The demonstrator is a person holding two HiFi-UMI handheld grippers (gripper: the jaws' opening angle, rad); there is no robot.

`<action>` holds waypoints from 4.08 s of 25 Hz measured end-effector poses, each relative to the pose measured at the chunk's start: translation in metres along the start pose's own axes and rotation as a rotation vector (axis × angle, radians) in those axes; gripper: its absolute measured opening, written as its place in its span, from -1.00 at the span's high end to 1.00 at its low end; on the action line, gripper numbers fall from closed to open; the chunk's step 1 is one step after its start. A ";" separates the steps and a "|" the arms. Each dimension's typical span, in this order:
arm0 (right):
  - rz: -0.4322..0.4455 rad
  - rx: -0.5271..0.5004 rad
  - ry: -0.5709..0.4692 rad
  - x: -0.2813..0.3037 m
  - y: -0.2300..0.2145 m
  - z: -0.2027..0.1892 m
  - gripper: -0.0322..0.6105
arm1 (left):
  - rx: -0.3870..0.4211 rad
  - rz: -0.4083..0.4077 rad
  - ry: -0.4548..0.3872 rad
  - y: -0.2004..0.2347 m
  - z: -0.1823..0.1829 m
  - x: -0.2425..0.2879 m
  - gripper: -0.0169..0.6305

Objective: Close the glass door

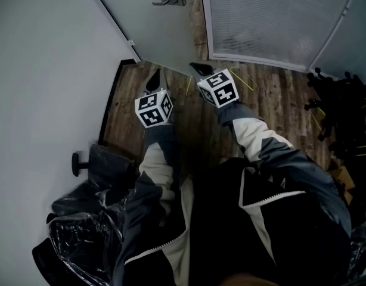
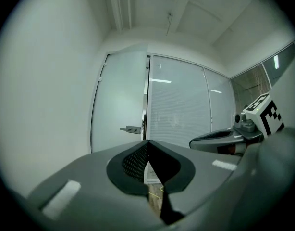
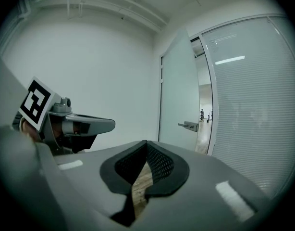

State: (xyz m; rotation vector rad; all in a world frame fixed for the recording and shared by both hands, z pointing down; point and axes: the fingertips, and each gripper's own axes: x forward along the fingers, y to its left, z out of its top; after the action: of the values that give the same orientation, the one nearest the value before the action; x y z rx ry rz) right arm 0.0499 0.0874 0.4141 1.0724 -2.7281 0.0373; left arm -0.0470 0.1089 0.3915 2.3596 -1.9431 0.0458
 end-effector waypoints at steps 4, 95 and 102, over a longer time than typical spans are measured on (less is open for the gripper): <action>0.032 0.004 -0.005 0.016 -0.039 0.002 0.88 | -0.016 0.000 0.002 -0.013 0.007 0.042 0.94; -0.118 -1.134 0.506 0.513 -0.305 0.014 0.06 | -0.035 -0.294 0.122 0.211 -0.013 0.537 0.94; -0.147 -1.199 0.583 0.525 -0.312 0.004 0.08 | -0.026 -0.312 0.122 0.207 -0.016 0.534 0.94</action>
State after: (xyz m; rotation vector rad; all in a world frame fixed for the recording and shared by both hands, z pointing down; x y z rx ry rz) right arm -0.1147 -0.4942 0.5004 0.6820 -1.6176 -0.9836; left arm -0.1466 -0.4518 0.4579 2.5456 -1.4967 0.1383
